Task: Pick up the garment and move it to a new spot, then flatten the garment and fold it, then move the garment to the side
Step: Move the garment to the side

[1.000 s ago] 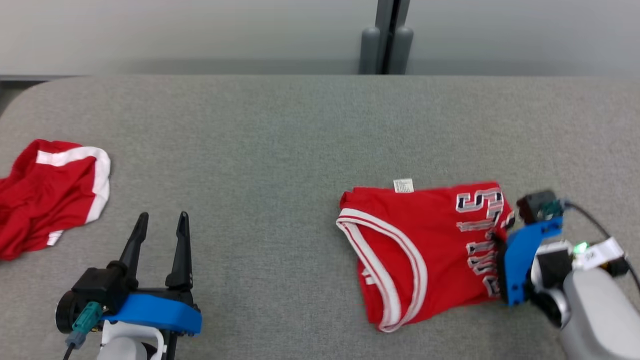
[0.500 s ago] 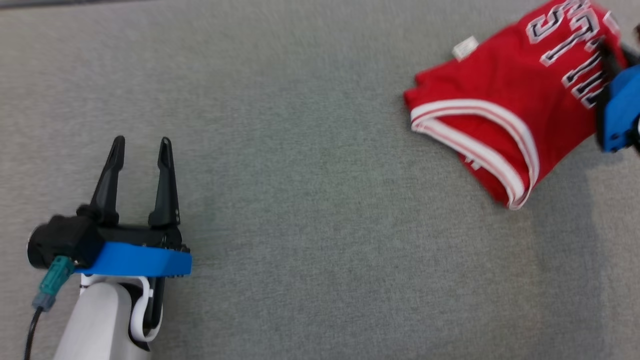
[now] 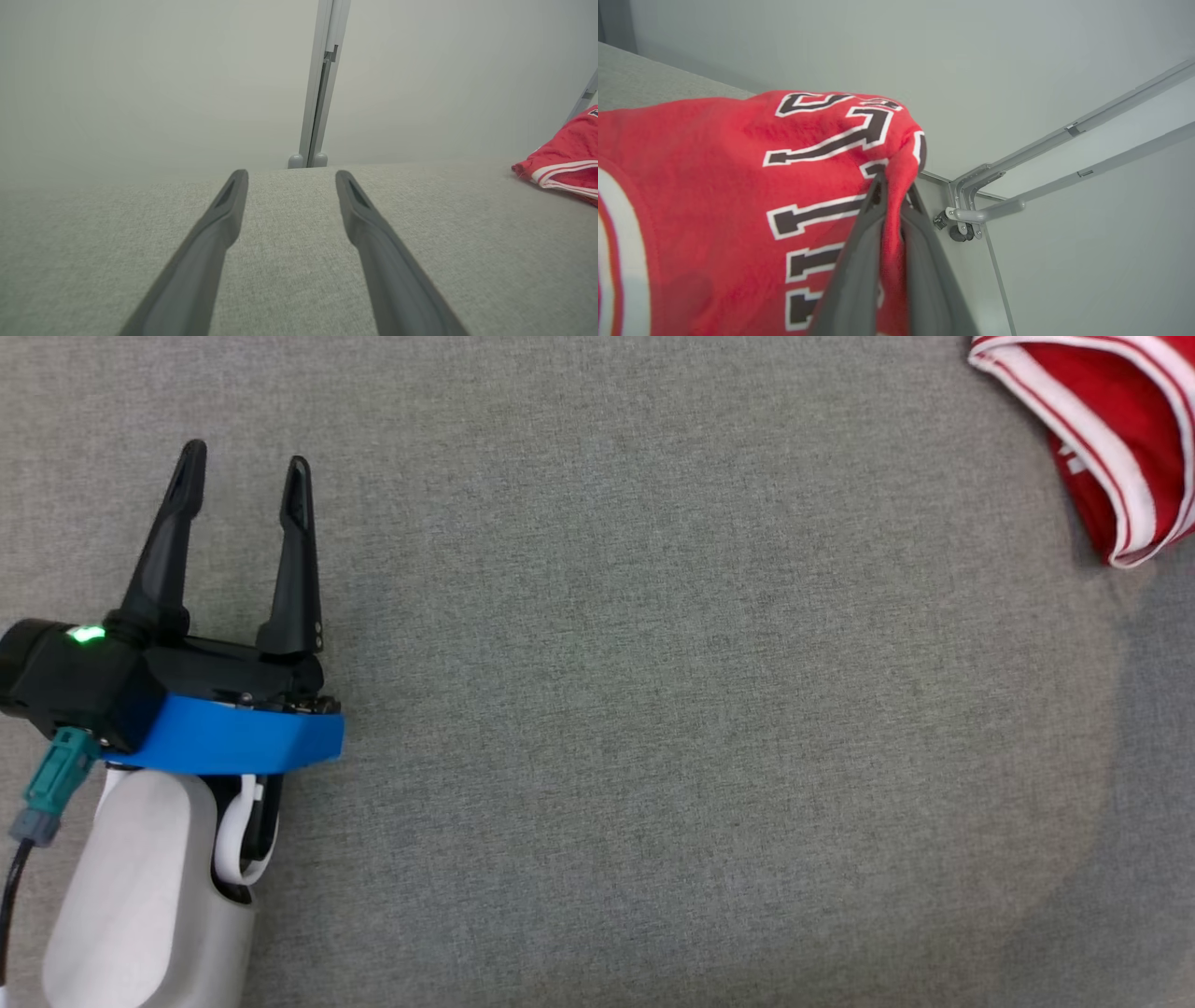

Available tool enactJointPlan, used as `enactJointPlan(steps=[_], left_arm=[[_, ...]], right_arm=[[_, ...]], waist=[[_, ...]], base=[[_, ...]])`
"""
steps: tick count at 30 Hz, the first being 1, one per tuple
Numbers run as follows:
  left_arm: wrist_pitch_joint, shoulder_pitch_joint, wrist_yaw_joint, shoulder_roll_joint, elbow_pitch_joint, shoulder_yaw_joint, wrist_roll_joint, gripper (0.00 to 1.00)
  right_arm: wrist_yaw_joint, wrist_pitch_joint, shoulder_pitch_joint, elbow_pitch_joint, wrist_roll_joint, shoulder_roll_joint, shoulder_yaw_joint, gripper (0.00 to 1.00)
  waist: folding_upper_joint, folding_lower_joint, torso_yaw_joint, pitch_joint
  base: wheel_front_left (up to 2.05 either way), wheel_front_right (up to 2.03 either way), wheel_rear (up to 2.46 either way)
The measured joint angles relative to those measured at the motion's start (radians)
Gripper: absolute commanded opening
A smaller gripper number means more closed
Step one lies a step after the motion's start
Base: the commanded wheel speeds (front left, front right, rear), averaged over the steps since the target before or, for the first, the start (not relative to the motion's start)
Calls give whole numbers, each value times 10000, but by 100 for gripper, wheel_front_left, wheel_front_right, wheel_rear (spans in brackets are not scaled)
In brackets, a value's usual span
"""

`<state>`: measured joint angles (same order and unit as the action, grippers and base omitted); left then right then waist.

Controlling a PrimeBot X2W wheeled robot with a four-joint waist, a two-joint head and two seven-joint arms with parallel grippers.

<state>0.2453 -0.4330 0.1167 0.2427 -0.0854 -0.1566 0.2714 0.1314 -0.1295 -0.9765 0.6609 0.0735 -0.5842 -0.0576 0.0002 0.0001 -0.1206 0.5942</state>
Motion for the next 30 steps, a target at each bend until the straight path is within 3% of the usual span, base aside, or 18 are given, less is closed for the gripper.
enactJointPlan(steps=[8,18,19,20,21,22,30], left_arm=[[-253,79,-31,196,282,8,2,100],[-337,360,-117,280,462,-61,100,100],[-339,395,-121,274,477,-86,100,100],[-345,407,-142,270,487,-107,100,100],[-372,407,-144,267,489,-125,104,100],[-372,407,-146,257,485,-142,111,100],[-242,609,-196,140,42,-205,217,100]], right_arm=[[-4,376,291,-23,1285,280,-1319,0],[-4,1185,418,-539,2286,36,-871,0],[-4,1164,422,-548,2339,-25,-834,16],[-4,1168,430,-554,2355,-71,-780,41],[-4,1179,442,-564,2368,-102,-713,50],[-4,1214,468,-583,2378,-123,-688,100],[-4,1952,1042,-554,2071,27,-610,100]], waist=[[0,-1,-40,193],[-2,-1,313,170],[-2,0,346,163],[-1,0,379,156],[-2,0,410,144],[-1,0,442,119],[-2,-1,678,-556]], base=[[0,0,0],[0,0,0],[0,0,0],[0,0,0],[0,0,0],[0,0,0],[0,0,0]])
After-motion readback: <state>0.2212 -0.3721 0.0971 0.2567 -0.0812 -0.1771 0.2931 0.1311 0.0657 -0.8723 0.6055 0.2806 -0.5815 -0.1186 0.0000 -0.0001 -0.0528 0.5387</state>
